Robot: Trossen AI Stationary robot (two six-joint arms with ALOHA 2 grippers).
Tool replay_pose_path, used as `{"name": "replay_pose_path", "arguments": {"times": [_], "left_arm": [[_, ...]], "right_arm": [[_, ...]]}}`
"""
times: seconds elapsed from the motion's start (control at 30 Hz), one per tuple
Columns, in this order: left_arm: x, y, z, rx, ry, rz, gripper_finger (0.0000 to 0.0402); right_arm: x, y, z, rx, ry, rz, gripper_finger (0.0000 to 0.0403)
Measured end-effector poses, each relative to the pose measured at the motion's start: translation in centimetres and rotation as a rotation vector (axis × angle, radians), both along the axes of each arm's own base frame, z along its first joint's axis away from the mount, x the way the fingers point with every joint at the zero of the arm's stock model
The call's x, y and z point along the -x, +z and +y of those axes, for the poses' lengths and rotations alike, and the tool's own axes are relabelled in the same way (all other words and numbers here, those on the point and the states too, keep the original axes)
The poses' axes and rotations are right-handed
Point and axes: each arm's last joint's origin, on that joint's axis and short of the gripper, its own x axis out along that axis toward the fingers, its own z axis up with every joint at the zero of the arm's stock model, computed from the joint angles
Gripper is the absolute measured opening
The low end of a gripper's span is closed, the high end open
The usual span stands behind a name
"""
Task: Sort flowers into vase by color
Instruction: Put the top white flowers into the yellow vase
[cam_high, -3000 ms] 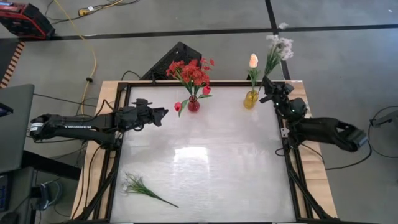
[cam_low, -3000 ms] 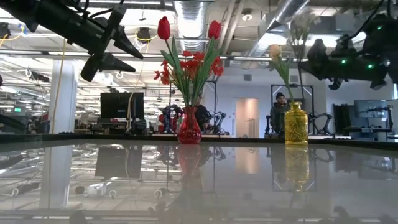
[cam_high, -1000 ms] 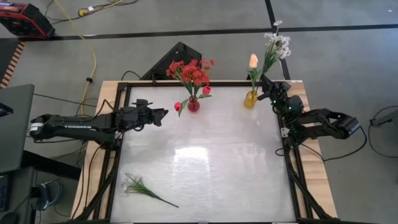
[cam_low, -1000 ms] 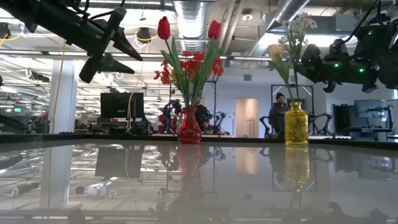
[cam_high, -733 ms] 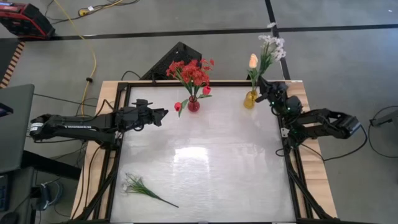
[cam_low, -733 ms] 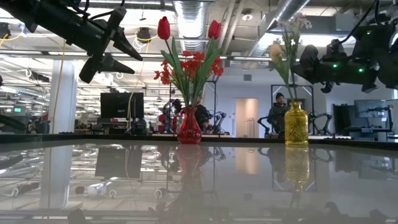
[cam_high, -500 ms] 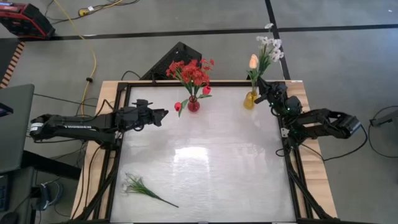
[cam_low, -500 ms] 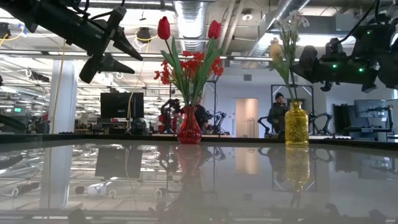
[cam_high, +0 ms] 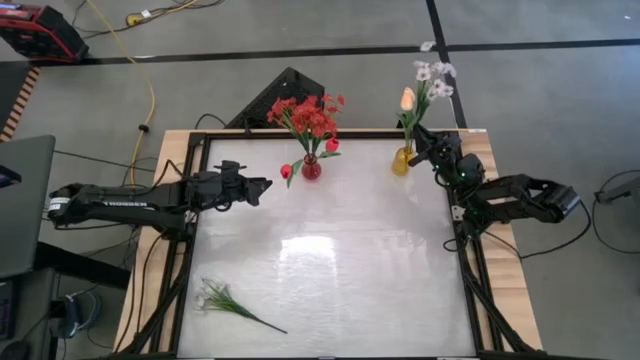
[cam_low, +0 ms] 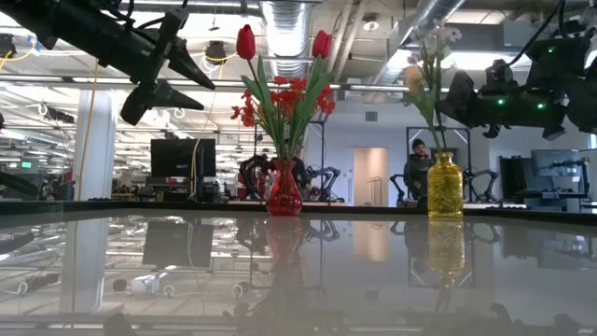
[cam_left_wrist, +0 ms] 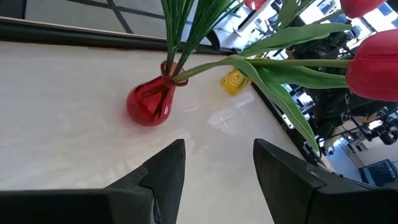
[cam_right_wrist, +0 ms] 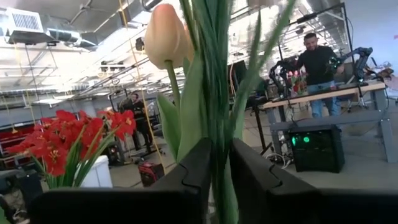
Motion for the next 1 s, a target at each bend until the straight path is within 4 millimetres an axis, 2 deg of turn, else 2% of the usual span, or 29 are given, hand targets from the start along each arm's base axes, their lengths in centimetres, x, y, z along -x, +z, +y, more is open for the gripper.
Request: {"name": "replay_pose_path", "arguments": {"times": [0.4, 0.57, 1.0], "left_arm": [[-0.04, -0.01, -0.08, 0.009, -0.031, 0.0, 0.0178], [-0.09, -0.02, -0.18, 0.015, -0.068, 0.0, 0.0178], [0.02, -0.41, -0.27, -0.004, -0.105, 0.059, 0.0178]], "right_arm": [[-0.14, -0.18, 0.04, 0.019, 0.014, 0.061, 0.0175], [-0.36, -0.5, 0.1, 0.022, 0.079, 0.117, 0.0206], [0.06, 0.34, 0.66, 0.03, 0.084, 0.118, 0.0214]]}}
